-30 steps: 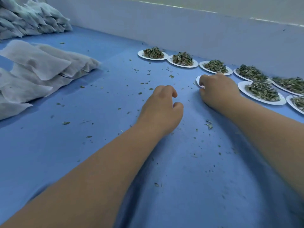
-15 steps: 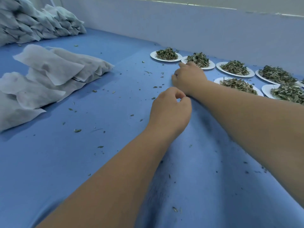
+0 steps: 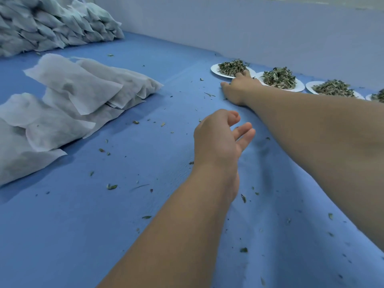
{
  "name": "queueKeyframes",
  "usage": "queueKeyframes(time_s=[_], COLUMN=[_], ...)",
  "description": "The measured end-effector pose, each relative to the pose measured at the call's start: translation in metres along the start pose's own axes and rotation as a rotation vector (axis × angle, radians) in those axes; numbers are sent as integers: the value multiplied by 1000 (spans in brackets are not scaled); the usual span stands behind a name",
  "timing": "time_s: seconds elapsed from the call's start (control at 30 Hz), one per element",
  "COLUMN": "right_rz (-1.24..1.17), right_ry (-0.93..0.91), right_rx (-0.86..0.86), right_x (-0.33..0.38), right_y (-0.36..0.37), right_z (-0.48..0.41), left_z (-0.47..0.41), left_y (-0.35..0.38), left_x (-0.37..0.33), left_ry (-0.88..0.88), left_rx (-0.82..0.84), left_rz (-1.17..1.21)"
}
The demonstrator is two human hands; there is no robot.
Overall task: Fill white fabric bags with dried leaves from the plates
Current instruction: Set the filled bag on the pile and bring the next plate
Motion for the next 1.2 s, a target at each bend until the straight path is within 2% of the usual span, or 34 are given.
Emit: queueKeyframes(time_s=[0.13, 0.27, 0.53, 0.67, 0.83, 0.9, 0.97, 1.07, 1.13, 1.2], right_rz=[17, 67, 135, 85, 114, 43, -38, -187, -336, -374], right_ry=[-25, -126, -284, -297, -356, -379, -383, -232, -114, -75], right_rx=[20, 61, 53, 215, 228, 234, 162, 56, 171, 283], right_x=[-2, -6, -52, -85, -120, -134, -146, -163, -169, -166], right_y=[3, 12, 48, 63, 76, 81, 75, 62, 62, 66], right_z=[21, 66, 238, 324, 412, 435, 445, 431, 416, 403], left_z=[2, 3, 13, 27, 30, 33, 38, 45, 51, 58], left_y=[-1, -3, -1, 11, 34, 43, 50, 55, 60, 64], left_x=[-4, -16, -20, -16, 9, 22, 32, 40, 45, 48], left_ry=[29, 132, 294, 365, 229, 150, 90, 43, 12, -3], left_rx=[-39, -117, -202, -155, -17, 50, 88, 103, 115, 102], left_rz=[-132, -469, -905, -1241, -1430, -1495, -1533, -1577, -1595, -1557])
Point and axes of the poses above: each hand's wrist, its own z-axis away from the middle knuckle, its own y-axis out of the palm, x = y × z, the point moved 4 cm from there along -z, towards the middle knuckle, and after that the axes turned 15 degrees about x, right-handed, at the moved point
